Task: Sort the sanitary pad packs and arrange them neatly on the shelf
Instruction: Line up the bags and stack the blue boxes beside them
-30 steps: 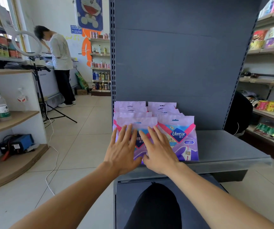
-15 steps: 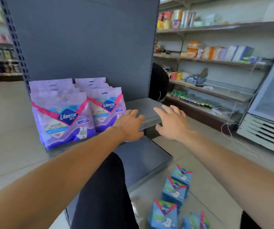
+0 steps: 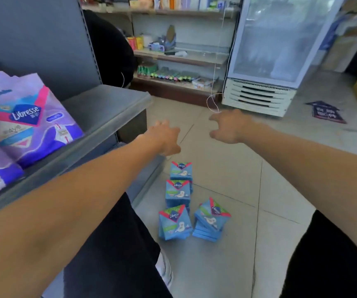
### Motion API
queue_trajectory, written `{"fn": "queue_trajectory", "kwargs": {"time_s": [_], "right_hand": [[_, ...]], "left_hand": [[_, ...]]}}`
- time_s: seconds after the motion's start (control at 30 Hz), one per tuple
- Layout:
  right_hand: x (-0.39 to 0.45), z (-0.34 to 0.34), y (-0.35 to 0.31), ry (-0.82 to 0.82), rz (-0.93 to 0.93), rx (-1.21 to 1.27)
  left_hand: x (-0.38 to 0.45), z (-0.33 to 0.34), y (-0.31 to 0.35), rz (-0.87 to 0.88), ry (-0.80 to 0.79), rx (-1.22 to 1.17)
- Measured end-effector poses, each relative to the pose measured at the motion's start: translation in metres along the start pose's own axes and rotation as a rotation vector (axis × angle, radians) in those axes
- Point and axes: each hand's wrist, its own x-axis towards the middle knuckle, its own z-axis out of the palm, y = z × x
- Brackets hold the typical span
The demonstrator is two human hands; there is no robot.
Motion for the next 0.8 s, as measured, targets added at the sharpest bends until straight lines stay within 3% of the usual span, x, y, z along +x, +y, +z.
{"fn": "queue_trajectory", "kwargs": {"time_s": [0.2,0.33,0.8], "right_hand": [[-0.005,0.047,0.015,-0.179,0.027,-0.012],[0.004,0.047,0.008,-0.214,-0.011,-0.004],[0.047,-0.022,-0.059,-0.230,-0.093,-0.006]], "left_hand": [[0.006,0.064,0.021,0.021,-0.136,-0.049],[0.004,0.084,0.025,-0.004,-0.129,-0.086],[0.026,0.052,-0.016,-0.082,-0.176,-0.121]]}}
